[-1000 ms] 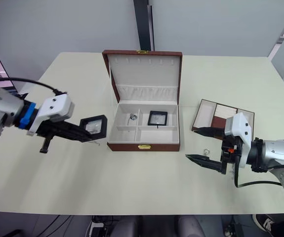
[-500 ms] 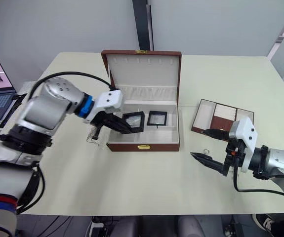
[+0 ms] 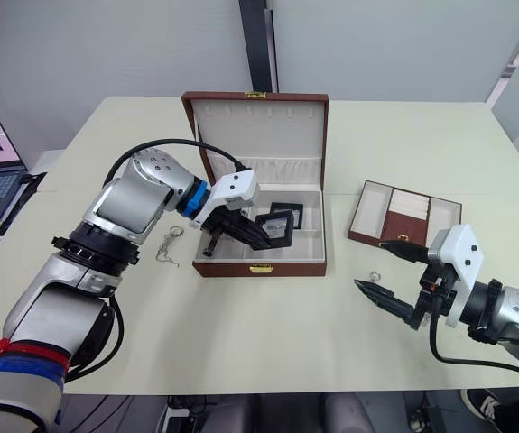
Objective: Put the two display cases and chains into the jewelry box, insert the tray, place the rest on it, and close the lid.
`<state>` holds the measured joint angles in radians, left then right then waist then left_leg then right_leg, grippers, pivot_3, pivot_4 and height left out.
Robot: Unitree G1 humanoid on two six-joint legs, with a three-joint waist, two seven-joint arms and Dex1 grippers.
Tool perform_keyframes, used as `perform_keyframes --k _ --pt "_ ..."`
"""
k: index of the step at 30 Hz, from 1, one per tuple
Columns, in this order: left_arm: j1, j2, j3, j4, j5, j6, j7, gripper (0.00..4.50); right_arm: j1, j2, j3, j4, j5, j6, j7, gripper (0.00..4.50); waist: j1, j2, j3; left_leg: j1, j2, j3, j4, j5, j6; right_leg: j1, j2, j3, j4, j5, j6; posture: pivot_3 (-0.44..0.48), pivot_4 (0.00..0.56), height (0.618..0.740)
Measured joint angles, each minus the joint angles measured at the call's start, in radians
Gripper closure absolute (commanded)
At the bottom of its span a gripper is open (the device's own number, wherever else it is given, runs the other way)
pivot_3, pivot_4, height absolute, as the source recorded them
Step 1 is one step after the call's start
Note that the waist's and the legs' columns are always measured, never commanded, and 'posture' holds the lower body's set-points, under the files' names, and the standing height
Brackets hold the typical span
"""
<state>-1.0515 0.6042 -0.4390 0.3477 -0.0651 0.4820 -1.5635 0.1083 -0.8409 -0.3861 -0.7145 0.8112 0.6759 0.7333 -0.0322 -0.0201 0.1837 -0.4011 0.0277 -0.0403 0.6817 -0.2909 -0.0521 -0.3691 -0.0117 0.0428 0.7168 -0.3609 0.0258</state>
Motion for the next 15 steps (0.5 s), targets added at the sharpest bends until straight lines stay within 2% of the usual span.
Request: perform_keyframes --k 15 --pt "0.020 -0.014 -0.011 0.017 0.021 -0.024 -0.011 4.48 0.023 0.000 -0.015 -0.011 0.007 -0.001 -0.023 0.00 0.001 0.000 0.000 0.000 0.000 0.000 0.000 0.000 0.000 0.000 0.000 0.000 0.000 0.000 0.000 0.000 0.150 0.740"
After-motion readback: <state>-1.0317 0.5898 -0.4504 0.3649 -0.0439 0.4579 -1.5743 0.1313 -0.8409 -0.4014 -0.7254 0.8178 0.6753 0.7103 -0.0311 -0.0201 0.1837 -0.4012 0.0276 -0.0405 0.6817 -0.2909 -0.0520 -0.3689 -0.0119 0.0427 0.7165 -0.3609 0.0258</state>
